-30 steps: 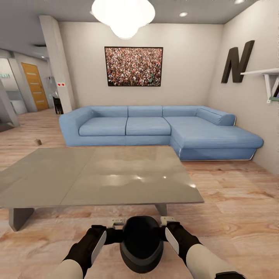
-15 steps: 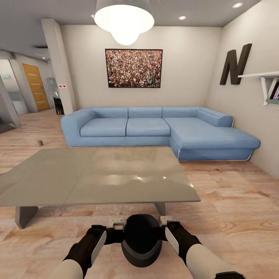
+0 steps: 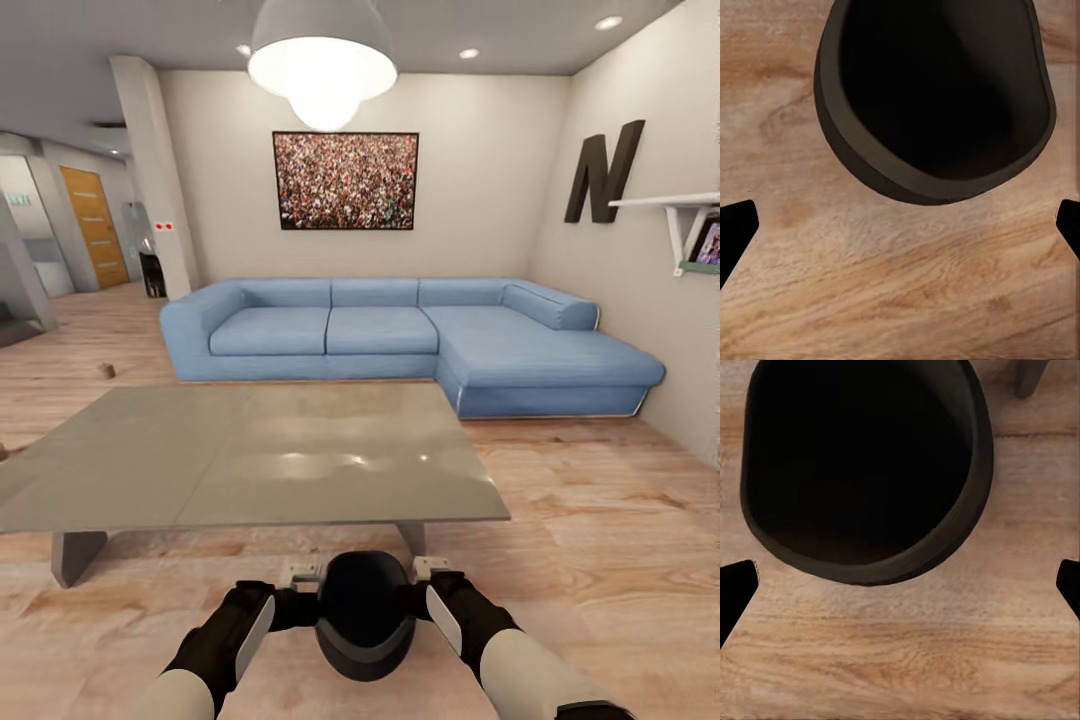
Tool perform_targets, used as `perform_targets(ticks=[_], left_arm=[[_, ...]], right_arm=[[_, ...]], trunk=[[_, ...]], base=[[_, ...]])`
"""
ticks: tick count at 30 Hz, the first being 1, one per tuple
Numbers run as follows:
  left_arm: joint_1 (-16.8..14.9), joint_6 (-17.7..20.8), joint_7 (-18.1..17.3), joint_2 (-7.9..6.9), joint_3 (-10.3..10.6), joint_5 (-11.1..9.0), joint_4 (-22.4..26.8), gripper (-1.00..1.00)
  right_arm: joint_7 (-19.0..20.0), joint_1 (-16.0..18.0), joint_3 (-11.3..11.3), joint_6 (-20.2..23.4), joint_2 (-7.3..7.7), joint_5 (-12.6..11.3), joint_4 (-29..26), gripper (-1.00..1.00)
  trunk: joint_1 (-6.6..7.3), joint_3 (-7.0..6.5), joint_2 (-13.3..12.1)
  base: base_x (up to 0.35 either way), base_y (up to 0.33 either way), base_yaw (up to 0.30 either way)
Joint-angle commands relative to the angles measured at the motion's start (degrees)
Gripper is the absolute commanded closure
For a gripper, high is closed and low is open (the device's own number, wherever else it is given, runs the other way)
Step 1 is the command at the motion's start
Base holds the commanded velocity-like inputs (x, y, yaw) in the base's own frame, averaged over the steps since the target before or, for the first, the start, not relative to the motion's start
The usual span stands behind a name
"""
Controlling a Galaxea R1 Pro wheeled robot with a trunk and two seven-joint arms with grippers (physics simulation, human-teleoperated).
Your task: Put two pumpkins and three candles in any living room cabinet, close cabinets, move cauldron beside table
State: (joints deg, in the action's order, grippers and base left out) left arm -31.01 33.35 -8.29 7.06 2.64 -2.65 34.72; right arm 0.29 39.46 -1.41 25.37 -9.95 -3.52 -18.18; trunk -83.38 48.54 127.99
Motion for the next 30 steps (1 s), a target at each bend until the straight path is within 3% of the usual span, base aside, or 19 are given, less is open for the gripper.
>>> perform_targets(ticks=[1,9,21,30], left_arm=[[-0.01,0.31,0.03,-0.02,0.09,-0.25,0.08,-1.00],[-0.01,0.30,0.03,-0.02,0.09,-0.25,0.16,-1.00],[-0.01,0.31,0.03,-0.02,0.07,-0.25,0.55,-1.00],[0.01,0.25,0.03,-0.11,-0.06,-0.25,1.37,-1.00]], right_arm=[[-0.02,0.01,-0.15,0.30,0.02,-0.35,-0.10,-1.00],[-0.03,0.01,-0.09,0.30,0.02,-0.35,-0.10,-1.00],[-0.03,0.01,-0.09,0.24,0.02,-0.35,-0.10,-1.00],[-0.03,0.01,-0.09,0.21,0.02,-0.43,-0.10,-1.00]], trunk=[[0.27,-0.13,-0.39],[2.02,-1.64,-3.60],[4.66,-4.40,-8.41],[4.66,-4.98,-8.41]], base=[[-0.307,0.000,0.000],[-0.320,0.000,0.029],[-0.307,0.000,0.194],[-0.048,0.000,0.219]])
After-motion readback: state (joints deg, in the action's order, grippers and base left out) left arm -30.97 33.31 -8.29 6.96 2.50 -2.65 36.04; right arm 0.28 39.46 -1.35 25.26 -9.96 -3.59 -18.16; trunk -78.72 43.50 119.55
